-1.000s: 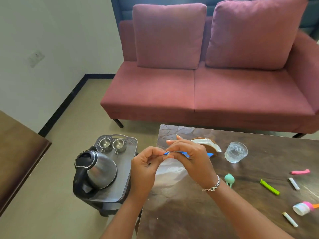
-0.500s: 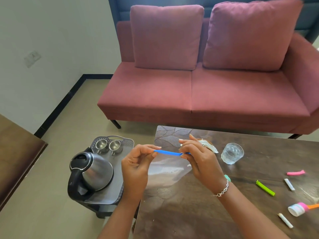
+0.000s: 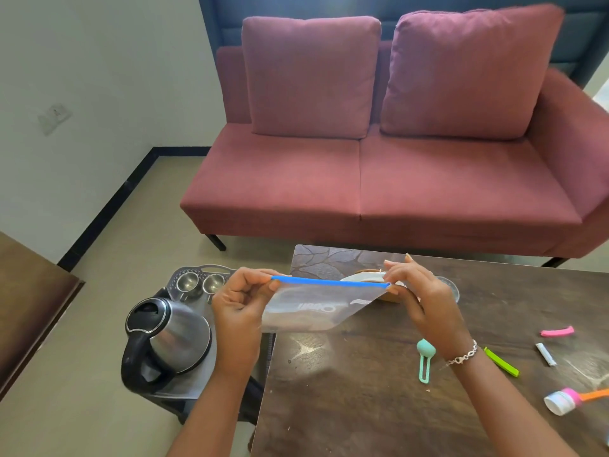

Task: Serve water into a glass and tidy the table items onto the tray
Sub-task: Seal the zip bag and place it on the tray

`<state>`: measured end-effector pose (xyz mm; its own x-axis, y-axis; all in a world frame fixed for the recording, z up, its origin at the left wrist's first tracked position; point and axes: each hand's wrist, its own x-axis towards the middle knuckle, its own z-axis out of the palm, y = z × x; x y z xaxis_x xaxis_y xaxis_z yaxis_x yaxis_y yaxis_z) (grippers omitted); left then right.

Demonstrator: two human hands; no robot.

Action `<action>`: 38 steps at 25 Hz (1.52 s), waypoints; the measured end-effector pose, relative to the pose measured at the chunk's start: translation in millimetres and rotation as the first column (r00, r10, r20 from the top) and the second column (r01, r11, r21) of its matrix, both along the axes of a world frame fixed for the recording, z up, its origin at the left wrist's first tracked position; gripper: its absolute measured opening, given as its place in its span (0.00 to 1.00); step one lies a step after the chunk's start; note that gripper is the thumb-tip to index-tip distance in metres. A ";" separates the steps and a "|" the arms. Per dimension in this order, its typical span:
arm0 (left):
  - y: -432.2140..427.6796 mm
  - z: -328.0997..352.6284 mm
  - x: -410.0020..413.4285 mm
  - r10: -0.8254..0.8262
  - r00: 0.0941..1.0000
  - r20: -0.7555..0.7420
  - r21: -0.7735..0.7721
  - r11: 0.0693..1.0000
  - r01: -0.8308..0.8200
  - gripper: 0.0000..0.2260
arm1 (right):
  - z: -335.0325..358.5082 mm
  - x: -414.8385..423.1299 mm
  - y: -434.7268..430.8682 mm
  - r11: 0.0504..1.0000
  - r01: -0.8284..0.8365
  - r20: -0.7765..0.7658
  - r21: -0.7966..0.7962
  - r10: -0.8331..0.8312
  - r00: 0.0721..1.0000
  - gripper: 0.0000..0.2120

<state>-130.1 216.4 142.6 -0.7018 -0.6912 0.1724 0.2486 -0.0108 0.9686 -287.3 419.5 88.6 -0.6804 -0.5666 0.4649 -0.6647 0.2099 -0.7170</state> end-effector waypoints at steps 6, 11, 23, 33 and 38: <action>-3.8 11.7 -5.3 -0.174 0.982 -0.077 0.143 0.972 0.184 0.12 | 13.8 9.3 3.2 0.889 -0.050 0.640 -0.454 0.365 0.676 0.18; -2.6 11.0 -10.9 -0.142 0.984 -0.109 0.245 0.955 0.165 0.15 | 14.0 20.8 -19.5 0.925 -0.053 0.718 -0.376 0.328 0.615 0.18; 1.6 -6.2 -9.2 -0.077 0.989 0.129 0.200 0.979 0.050 0.05 | 41.7 8.3 -30.2 0.944 0.032 0.780 -0.328 0.251 0.573 0.24; -1.2 -12.0 -20.2 0.213 0.976 0.050 0.189 0.957 -0.218 0.15 | 42.9 9.7 -29.8 0.935 0.145 0.741 -0.325 0.156 0.653 0.16; -6.5 -11.7 -16.0 0.144 0.977 0.154 -0.004 0.989 -0.145 0.14 | 35.8 11.0 -30.9 0.937 0.150 0.652 -0.317 0.100 0.752 0.12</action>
